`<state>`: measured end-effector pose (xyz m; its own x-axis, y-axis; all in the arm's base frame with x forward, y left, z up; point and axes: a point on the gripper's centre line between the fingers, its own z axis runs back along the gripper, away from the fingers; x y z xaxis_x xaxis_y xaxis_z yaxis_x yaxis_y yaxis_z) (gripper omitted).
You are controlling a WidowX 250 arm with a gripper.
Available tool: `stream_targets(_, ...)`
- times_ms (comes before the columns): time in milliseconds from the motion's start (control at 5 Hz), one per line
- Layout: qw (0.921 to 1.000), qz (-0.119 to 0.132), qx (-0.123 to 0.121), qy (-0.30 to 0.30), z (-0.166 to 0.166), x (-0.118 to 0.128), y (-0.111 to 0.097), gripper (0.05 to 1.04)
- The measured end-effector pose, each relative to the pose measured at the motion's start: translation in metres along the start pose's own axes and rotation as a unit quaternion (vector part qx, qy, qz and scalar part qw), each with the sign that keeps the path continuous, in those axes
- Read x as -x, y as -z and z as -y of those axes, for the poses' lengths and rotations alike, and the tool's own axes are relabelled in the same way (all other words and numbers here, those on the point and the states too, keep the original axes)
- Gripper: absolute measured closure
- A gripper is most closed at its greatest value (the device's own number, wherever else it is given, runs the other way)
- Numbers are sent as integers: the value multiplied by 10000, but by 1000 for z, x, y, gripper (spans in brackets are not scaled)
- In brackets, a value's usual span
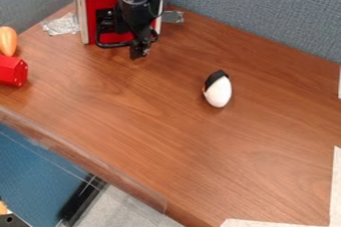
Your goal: Open the drawer
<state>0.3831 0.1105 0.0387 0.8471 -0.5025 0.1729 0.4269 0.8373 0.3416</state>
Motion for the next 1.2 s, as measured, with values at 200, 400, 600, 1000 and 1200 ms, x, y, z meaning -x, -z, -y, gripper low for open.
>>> stream_targets(200, 10000, -63, -26, -28, 1, 2, 10, 422)
stream_targets(400, 10000, -79, 3, -55, 5, 5, 12, 726)
stream_targets(600, 10000, -14, 71, 55, 12, 7, 7, 892)
stream_targets(1000, 9988, 187, 325, 325, 47, 15, -25, 931)
stream_targets(1200, 9982, 220, 373, 407, 59, 20, -32, 931)
